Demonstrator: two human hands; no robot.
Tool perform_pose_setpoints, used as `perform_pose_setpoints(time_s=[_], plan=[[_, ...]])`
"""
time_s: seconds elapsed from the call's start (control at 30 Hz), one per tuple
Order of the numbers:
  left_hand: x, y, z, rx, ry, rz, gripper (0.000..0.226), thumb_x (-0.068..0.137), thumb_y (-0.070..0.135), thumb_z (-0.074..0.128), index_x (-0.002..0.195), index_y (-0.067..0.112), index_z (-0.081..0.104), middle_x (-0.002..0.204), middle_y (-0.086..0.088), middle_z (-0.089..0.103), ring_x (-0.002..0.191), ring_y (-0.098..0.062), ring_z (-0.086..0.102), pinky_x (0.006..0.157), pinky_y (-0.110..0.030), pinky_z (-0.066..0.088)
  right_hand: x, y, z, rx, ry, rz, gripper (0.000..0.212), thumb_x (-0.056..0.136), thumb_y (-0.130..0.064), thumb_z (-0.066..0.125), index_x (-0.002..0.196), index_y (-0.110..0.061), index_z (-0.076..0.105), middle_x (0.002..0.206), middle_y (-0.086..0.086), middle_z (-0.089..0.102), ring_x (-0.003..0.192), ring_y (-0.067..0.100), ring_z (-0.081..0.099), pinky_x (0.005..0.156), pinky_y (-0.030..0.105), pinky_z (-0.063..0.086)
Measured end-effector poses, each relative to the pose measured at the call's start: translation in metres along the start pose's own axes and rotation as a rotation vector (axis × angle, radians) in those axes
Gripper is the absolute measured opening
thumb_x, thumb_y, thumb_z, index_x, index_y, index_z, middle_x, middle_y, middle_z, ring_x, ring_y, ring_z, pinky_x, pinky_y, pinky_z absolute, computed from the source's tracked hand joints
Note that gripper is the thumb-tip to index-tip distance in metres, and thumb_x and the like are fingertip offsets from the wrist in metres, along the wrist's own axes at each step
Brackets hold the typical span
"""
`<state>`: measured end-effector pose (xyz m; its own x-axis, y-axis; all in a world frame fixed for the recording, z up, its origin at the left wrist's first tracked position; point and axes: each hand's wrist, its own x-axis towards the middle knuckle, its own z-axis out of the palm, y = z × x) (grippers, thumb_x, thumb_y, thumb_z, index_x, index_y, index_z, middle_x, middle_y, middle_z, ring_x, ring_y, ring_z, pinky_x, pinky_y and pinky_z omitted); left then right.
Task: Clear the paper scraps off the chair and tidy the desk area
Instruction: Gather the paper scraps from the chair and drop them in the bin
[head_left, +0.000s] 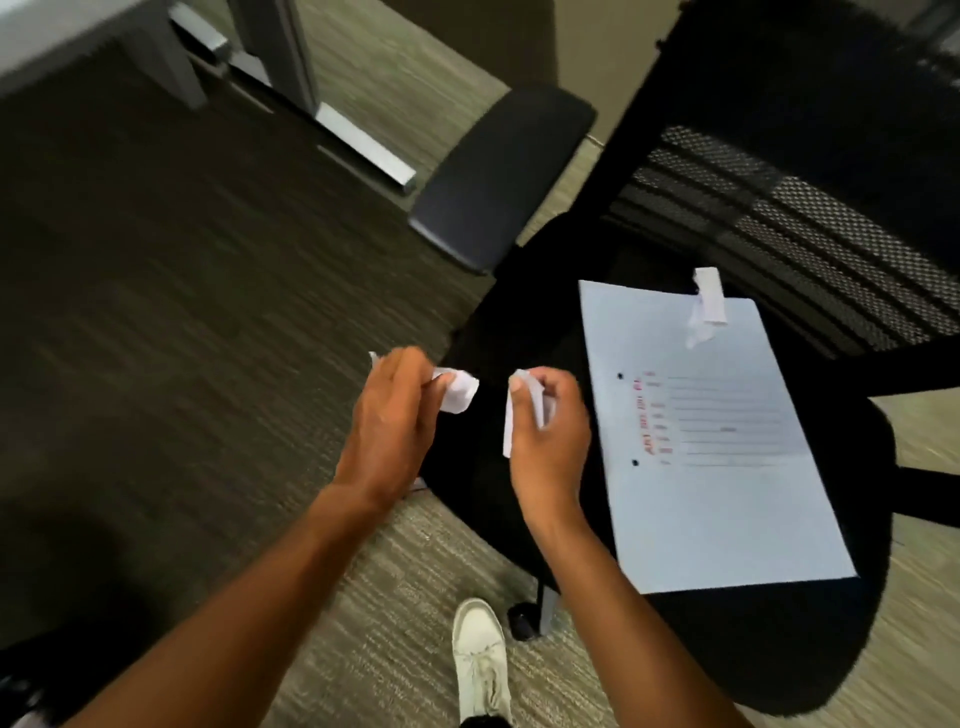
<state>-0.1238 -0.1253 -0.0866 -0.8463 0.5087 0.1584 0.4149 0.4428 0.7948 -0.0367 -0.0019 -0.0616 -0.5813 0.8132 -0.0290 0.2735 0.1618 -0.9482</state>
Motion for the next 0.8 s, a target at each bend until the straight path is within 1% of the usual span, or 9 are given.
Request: perform_pose_setpoints(time_s=[0.1, 0.2, 0.3, 0.4, 0.5, 0.57, 0.63, 0.73, 0.8], plan=[[-0.037, -0.035, -0.050, 0.046, 0.062, -0.073, 0.024, 0.102, 0.040, 0.045, 0.082, 0.028, 0.037, 0.088, 0.009, 0.050, 0.081, -0.017, 0.053, 0.070, -0.019, 0.042, -0.038, -0.013, 0.050, 0.058, -0.119, 0.001, 0.004, 0.092, -0.020, 0.065, 0.091, -0.022, 0.061, 0.087, -0.011, 0.066, 0.080, -0.002, 0.061, 0.070, 0.006, 0.042], [-0.080, -0.071, -0.097, 0.018, 0.117, -0.243, 0.024, 0.101, 0.032, 0.049, 0.080, 0.023, 0.040, 0.092, -0.003, 0.062, 0.086, -0.024, 0.061, 0.074, -0.039, 0.050, -0.082, -0.020, 0.099, 0.084, -0.246, 0.013, 0.017, 0.092, -0.017, 0.064, 0.084, -0.030, 0.057, 0.076, -0.023, 0.064, 0.070, -0.011, 0.058, 0.062, 0.002, 0.040], [-0.140, -0.116, -0.151, 0.045, 0.289, -0.439, 0.027, 0.098, 0.024, 0.055, 0.076, 0.017, 0.043, 0.077, -0.001, 0.054, 0.074, -0.020, 0.053, 0.065, -0.036, 0.043, -0.140, -0.024, 0.154, 0.095, -0.401, 0.051, 0.021, 0.092, -0.011, 0.063, 0.082, -0.028, 0.056, 0.072, -0.017, 0.061, 0.064, -0.012, 0.056, 0.060, 0.002, 0.039], [-0.200, -0.157, -0.193, 0.058, 0.403, -0.645, 0.027, 0.097, 0.023, 0.057, 0.074, 0.011, 0.050, 0.072, -0.005, 0.055, 0.070, -0.025, 0.054, 0.065, -0.043, 0.045, -0.191, -0.014, 0.198, 0.064, -0.510, 0.091, 0.014, 0.091, -0.014, 0.064, 0.084, -0.024, 0.059, 0.073, -0.015, 0.062, 0.064, -0.011, 0.057, 0.058, 0.003, 0.040], [-0.278, -0.205, -0.234, 0.085, 0.460, -0.822, 0.025, 0.098, 0.025, 0.056, 0.078, 0.009, 0.060, 0.075, -0.008, 0.062, 0.073, -0.027, 0.061, 0.068, -0.043, 0.050, -0.265, -0.001, 0.248, 0.009, -0.650, 0.134, 0.007, 0.091, -0.018, 0.065, 0.088, -0.020, 0.059, 0.080, -0.008, 0.064, 0.066, -0.009, 0.058, 0.057, 0.004, 0.041], [-0.319, -0.223, -0.249, 0.104, 0.448, -0.903, 0.024, 0.098, 0.025, 0.055, 0.085, 0.007, 0.066, 0.079, -0.010, 0.067, 0.076, -0.026, 0.064, 0.068, -0.038, 0.048, -0.304, 0.012, 0.272, -0.041, -0.718, 0.148, 0.006, 0.091, -0.021, 0.065, 0.089, -0.020, 0.059, 0.091, 0.003, 0.066, 0.074, -0.001, 0.061, 0.060, 0.005, 0.042], [-0.362, -0.244, -0.264, 0.117, 0.484, -0.997, 0.024, 0.098, 0.020, 0.056, 0.090, 0.002, 0.069, 0.083, -0.018, 0.071, 0.079, -0.031, 0.066, 0.071, -0.035, 0.043, -0.351, 0.027, 0.300, -0.108, -0.807, 0.167, 0.008, 0.090, -0.025, 0.066, 0.090, -0.020, 0.060, 0.100, 0.010, 0.065, 0.083, 0.011, 0.062, 0.063, 0.005, 0.042], [-0.404, -0.270, -0.279, 0.086, 0.557, -1.108, 0.026, 0.097, 0.020, 0.057, 0.094, -0.003, 0.070, 0.085, -0.029, 0.070, 0.082, -0.040, 0.067, 0.073, -0.039, 0.046, -0.409, 0.049, 0.332, -0.183, -0.924, 0.261, 0.015, 0.090, -0.030, 0.066, 0.096, -0.017, 0.063, 0.102, 0.010, 0.066, 0.085, 0.016, 0.065, 0.066, 0.012, 0.047], [-0.432, -0.288, -0.289, 0.085, 0.599, -1.140, 0.025, 0.097, 0.018, 0.058, 0.102, -0.003, 0.070, 0.092, -0.031, 0.070, 0.088, -0.043, 0.067, 0.080, -0.044, 0.050, -0.450, 0.063, 0.353, -0.205, -0.986, 0.319, 0.013, 0.090, -0.027, 0.066, 0.097, -0.015, 0.066, 0.098, 0.006, 0.070, 0.080, 0.011, 0.066, 0.066, 0.016, 0.048]])
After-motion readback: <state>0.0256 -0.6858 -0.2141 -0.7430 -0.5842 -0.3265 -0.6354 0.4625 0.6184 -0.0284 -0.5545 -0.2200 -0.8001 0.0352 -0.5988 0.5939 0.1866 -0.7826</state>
